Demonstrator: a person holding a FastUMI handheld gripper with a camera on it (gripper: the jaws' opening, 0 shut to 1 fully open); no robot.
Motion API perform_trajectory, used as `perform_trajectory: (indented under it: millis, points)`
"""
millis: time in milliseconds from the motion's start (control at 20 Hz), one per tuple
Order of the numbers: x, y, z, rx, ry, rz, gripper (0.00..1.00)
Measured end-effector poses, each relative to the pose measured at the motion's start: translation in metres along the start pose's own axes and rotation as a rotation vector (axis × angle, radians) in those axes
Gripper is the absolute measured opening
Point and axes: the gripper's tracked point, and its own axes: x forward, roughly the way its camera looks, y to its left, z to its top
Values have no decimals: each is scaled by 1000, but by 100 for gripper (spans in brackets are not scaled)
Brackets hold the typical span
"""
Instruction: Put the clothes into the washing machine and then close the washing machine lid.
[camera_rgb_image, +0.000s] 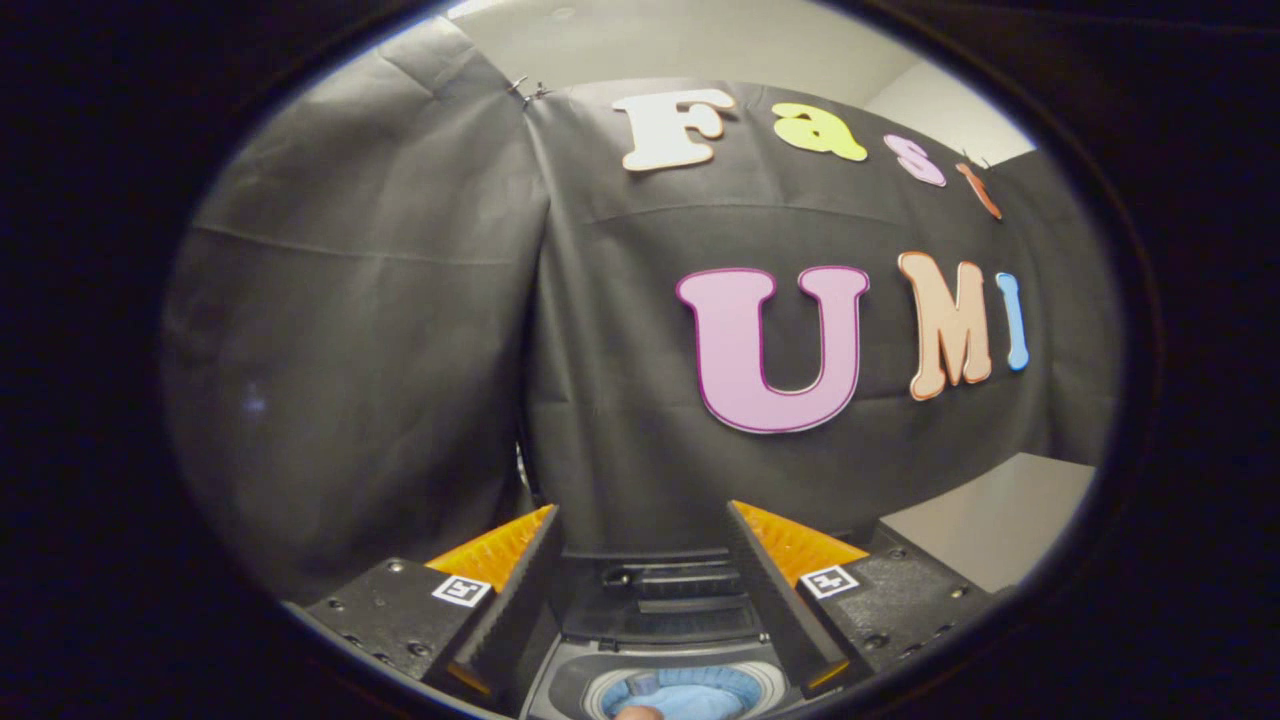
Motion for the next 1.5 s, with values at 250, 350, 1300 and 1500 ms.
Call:
perform_trajectory:
  millis: [250, 350, 1300, 1500]
  points:
    - [56, -19, -4, 42, 14, -13, 98]
    - [80, -33, -18, 12, 42, -51, 98]
    - [173, -51, -148, -18, 289, -38, 95]
    - [172, -50, -147, -12, 313, -35, 96]
